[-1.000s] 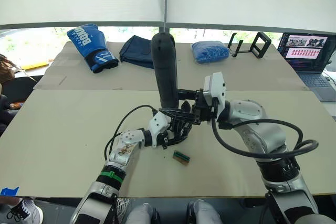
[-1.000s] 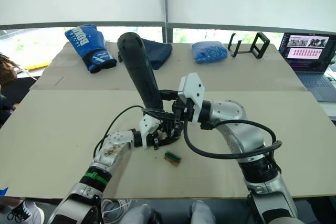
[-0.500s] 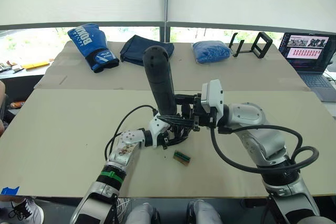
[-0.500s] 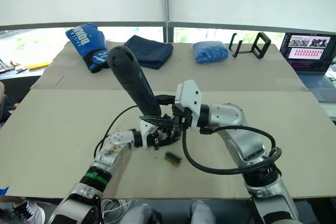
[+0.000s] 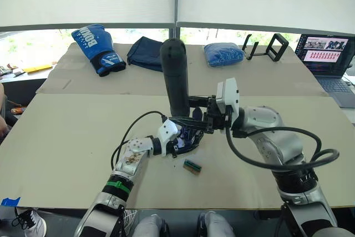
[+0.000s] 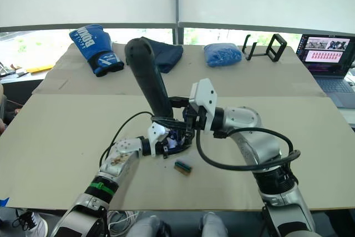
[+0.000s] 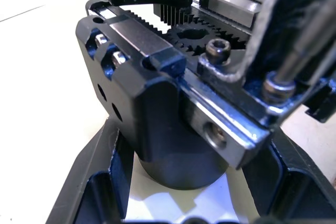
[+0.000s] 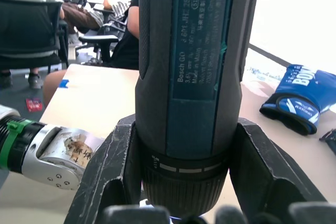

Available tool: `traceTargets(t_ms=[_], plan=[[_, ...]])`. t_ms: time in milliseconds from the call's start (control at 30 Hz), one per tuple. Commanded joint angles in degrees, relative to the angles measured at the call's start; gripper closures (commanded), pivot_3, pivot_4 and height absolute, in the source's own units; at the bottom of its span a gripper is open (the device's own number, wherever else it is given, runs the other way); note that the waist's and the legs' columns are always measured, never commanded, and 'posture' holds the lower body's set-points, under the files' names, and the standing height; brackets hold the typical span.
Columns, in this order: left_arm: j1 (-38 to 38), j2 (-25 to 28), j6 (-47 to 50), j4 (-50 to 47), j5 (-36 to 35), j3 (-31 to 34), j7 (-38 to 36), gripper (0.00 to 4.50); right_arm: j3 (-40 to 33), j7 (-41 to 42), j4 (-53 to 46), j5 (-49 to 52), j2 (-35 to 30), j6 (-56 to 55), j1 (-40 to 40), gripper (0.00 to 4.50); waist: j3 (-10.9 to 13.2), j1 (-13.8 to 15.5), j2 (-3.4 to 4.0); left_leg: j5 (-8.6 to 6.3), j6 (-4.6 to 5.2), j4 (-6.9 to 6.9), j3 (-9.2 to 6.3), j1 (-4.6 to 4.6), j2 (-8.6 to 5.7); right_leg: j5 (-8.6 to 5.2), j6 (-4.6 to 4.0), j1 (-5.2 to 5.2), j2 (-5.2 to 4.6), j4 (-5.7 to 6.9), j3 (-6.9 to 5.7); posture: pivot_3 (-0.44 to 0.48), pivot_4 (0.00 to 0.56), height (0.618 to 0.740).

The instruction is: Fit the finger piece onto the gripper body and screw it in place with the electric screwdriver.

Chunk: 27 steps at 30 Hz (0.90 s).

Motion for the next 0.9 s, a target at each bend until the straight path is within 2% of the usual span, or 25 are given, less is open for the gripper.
traceTargets(t_ms=[33, 267, 433, 700, 833, 867, 900], plan=[[0.50, -0.16, -0.40, -0.34, -0.33, -0.86, -1.03, 2.20, -2.31, 0.58, 2.01, -0.20, -1.48, 1.22, -1.31, 2.59, 0.00, 0.00, -0.01, 0.00, 0.00, 0.00, 0.00, -0.01, 0.00, 0.00, 0.00, -0.01, 0.00, 0.00, -0.01, 0.000, 0.150, 0.740], [0.07, -0.27, -0.63, 0.56, 0.30, -0.78, -0.09, 2.20, -8.06, 2.16, -1.68, 8.75, -0.40, 2.20, -6.29, 2.59, 0.12, 0.07, 0.04, 0.00, 0.01, 0.01, -0.03, -0.27, 0.00, 0.03, -0.02, -0.13, 0.02, -0.17, -0.13, 0.000, 0.150, 0.740], [-0.73, -0.25, -1.73, 2.39, 1.84, -1.00, 1.50, 2.20, -12.07, 5.46, -4.06, 14.52, -3.05, 4.13, -9.04, 2.59, 0.15, 0.31, 0.07, 0.01, 0.02, 0.00, -0.11, -0.38, -0.01, 0.07, -0.02, -0.12, 0.06, -0.32, -0.29, 0.000, 0.150, 0.740], [-0.89, -0.28, -2.31, 3.31, 1.71, -1.61, 0.77, 2.20, -15.43, 6.84, -7.43, 20.24, -6.68, 7.46, -8.39, 2.59, 0.16, 0.38, 0.07, 0.00, 0.05, 0.02, -0.15, -0.38, -0.02, 0.16, 0.00, -0.05, 0.02, -0.42, -0.33, 0.000, 0.150, 0.740], [0.39, 0.76, -2.85, 1.67, 2.03, -1.74, 0.98, 0.28, -18.84, 5.76, -11.11, 27.91, -11.08, 13.54, -7.83, 2.59, 0.16, 0.35, 0.07, -0.02, 0.08, 0.00, -0.17, -0.42, -0.01, 0.17, 0.00, -0.06, -0.01, -0.50, -0.35, 0.000, 0.150, 0.740], [0.80, 1.11, -2.80, 1.14, 1.89, -1.51, 1.14, 0.03, -19.65, 5.02, -11.62, 29.38, -11.94, 14.59, -7.88, 2.59, 0.16, 0.31, 0.06, -0.02, 0.09, 0.01, -0.17, -0.42, -0.01, 0.17, 0.00, -0.06, -0.01, -0.51, -0.35, 0.000, 0.150, 0.740], [1.27, 1.58, -2.54, 0.52, 1.66, -1.23, 1.16, 0.03, -20.67, 4.15, -11.99, 30.85, -12.90, 15.63, -7.90, 2.59, 0.16, 0.23, 0.06, -0.02, 0.09, -0.01, -0.17, -0.41, -0.01, 0.17, 0.00, -0.06, -0.01, -0.52, -0.34, 0.000, 0.150, 0.740]])
